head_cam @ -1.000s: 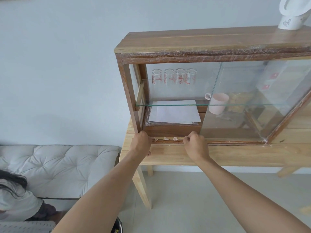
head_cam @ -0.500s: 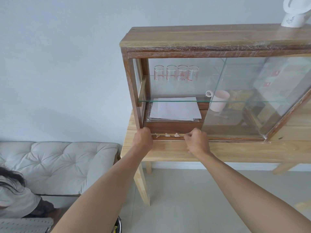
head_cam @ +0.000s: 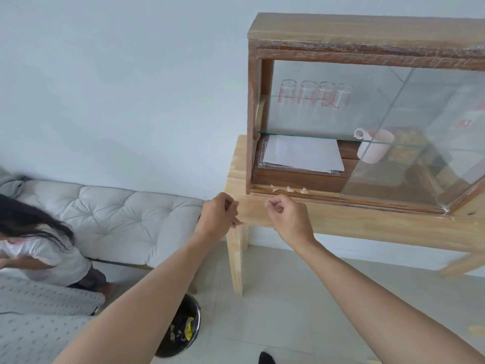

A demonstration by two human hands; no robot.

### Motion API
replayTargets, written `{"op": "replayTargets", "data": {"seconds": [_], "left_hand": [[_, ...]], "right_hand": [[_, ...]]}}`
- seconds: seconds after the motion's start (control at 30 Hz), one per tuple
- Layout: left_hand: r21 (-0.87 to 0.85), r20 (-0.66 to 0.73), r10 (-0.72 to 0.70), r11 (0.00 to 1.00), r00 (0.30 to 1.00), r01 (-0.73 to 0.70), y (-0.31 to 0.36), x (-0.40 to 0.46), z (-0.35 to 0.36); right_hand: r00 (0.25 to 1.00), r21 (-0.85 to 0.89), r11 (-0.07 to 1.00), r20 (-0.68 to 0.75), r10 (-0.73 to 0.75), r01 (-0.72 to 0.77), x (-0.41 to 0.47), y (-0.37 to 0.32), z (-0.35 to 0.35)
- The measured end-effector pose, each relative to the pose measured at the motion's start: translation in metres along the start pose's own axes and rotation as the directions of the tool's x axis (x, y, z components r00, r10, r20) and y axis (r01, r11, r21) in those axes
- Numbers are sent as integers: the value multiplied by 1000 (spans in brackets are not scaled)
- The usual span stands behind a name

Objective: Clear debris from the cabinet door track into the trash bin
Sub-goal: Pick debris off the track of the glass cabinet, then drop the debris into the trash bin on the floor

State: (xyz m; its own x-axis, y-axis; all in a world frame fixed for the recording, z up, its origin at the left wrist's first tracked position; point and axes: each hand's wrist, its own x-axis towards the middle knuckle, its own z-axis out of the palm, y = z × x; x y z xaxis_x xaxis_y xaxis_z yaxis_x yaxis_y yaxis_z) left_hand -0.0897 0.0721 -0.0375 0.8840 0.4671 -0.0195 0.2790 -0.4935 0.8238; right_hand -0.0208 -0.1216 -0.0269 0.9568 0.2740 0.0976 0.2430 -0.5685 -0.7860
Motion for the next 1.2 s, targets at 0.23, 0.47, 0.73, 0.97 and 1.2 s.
{"op": "replayTargets", "data": {"seconds": [0.23, 0.47, 0.73, 0.97, 1.2], "left_hand": [[-82, -107, -216, 975, 971, 207, -88, -53, -45], [-219, -137, -532, 839, 836, 498, -225, -114, -50], [-378, -159, -798, 593, 581, 711, -387, -164, -12], [-431, -155, -899, 434, 409, 791, -524, -166, 52], [-385, -108, -913, 404, 394, 830, -598, -152, 103]], "right_hand": [[955, 61, 993, 273, -116, 103, -44, -24, 87], [832, 82, 994, 545, -102, 69, -82, 14, 208], [648, -17, 993, 759, -64, 117, -101, 95, 364], [482, -83, 979, 876, -17, 186, -126, 178, 511], [371, -208, 925, 925, 81, 318, -132, 246, 574]]}}
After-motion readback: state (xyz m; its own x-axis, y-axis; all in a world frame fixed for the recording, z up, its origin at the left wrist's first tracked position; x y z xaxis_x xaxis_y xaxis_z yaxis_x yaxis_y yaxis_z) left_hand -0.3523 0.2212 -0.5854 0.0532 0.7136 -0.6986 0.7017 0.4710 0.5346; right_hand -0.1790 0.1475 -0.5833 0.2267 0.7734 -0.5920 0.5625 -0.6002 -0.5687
